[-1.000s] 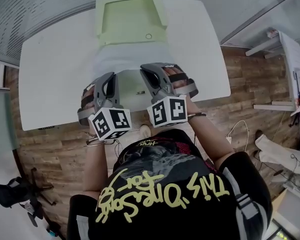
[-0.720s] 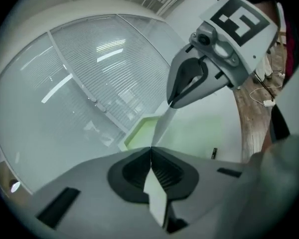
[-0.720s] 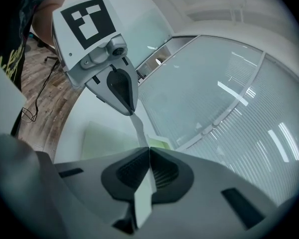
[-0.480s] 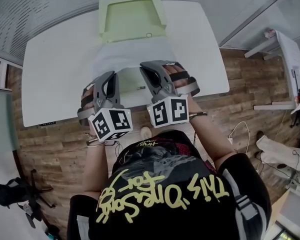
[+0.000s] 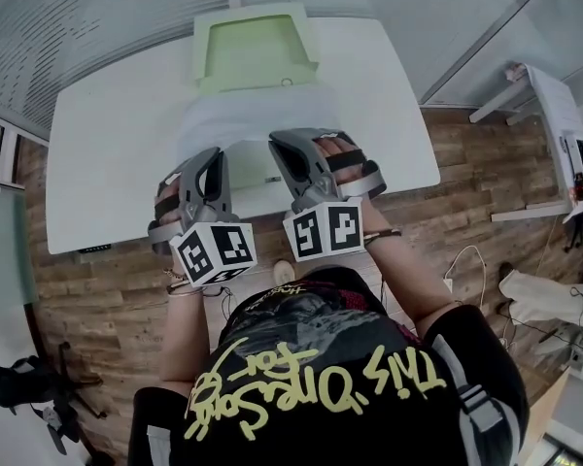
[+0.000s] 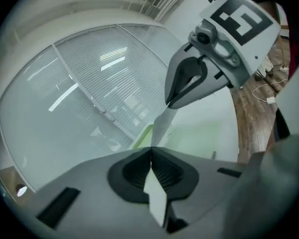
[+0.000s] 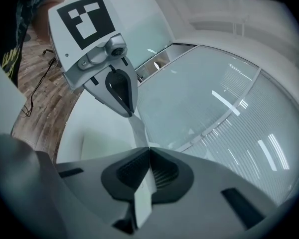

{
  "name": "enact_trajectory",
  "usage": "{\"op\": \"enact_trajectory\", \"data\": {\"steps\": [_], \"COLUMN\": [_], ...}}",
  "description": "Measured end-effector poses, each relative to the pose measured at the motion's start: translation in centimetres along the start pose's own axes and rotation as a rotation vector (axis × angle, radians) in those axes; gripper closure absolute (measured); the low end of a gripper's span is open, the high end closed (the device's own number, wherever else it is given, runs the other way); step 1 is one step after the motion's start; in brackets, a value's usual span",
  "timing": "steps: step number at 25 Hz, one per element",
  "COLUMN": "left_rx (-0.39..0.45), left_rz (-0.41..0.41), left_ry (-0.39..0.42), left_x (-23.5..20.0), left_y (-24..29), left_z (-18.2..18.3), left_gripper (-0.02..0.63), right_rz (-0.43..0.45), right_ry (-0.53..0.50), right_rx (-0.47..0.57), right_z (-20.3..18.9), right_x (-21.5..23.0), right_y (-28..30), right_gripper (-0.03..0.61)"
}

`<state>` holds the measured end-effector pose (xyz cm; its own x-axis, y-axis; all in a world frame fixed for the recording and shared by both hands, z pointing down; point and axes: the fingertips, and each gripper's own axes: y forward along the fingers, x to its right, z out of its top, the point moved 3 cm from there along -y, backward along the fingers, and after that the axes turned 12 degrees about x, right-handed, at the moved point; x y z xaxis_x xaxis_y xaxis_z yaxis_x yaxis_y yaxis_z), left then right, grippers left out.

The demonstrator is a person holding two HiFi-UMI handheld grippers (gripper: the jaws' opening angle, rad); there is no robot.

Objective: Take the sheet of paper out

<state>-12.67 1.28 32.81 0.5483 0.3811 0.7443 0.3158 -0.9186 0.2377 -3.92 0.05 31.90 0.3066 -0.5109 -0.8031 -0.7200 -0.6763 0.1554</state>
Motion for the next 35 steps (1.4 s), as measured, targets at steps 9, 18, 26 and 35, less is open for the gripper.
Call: {"op": "enact_trajectory", "data": {"steps": [9, 18, 26, 35], "left_rx": [0.015, 0.011, 0.016, 0.021], "left_rz": [0.014, 0.02, 0.008, 0.028], "left_ry": [0.035, 0.084, 0.11, 0.111], "left_x": [-0.8, -0.8, 0.0, -0.7], "left_y": [-0.6, -1.3, -1.4, -1.9], "left_z": [0.3, 0.5, 0.8, 0.8], "left_gripper": [0.604, 0.604, 0.604, 0.604], "right_rz": [-0.028, -0.024, -0.026, -0.038], "right_ry": [-0.023, -0.056, -0.095, -0.137], "right_rx": [0.005, 0.007, -0.008, -0.005], "right_z": [1.1, 1.6, 1.2, 1.9], "right_x": [0.6, 0.2, -0.1, -0.3], "right_y": [-0.1, -0.6, -1.2, -1.1], "right_gripper": [0.569, 0.569, 0.569, 0.571]}}
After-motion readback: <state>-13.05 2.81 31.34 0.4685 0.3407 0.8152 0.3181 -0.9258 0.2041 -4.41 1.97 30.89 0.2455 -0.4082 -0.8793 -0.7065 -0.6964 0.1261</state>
